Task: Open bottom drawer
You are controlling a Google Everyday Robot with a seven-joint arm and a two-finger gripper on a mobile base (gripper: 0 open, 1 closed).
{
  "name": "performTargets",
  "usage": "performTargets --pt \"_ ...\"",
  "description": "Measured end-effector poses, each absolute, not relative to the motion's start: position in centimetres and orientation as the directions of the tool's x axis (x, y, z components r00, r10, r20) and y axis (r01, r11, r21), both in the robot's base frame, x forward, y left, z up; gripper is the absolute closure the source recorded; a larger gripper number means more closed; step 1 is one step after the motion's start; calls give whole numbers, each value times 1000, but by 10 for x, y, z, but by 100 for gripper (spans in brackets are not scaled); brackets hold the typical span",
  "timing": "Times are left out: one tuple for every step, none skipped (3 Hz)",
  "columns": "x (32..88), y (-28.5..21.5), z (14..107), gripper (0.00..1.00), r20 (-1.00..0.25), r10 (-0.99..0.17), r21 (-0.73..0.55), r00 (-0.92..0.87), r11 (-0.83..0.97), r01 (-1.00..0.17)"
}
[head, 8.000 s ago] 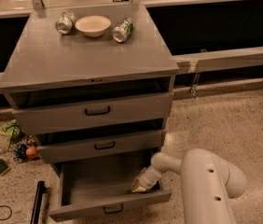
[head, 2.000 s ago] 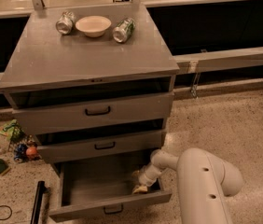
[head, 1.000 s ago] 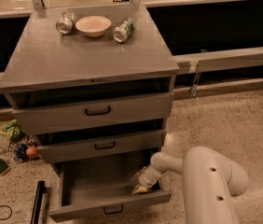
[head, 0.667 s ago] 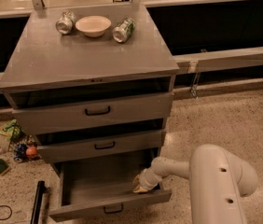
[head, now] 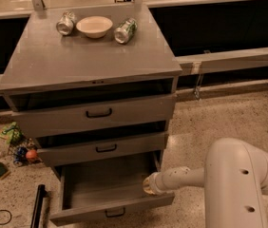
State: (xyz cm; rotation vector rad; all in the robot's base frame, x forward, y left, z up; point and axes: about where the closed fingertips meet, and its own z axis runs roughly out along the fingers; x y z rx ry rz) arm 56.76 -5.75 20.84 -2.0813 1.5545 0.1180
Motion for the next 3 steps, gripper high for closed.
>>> performTargets --pt "563 -87 238 100 -314 -854 -505 414 -220 -835" --pt "534 -77 266 100 -325 -804 -615 497 -220 -758" --pt "535 -76 287 82 -348 -798 -654 492 -169 -737"
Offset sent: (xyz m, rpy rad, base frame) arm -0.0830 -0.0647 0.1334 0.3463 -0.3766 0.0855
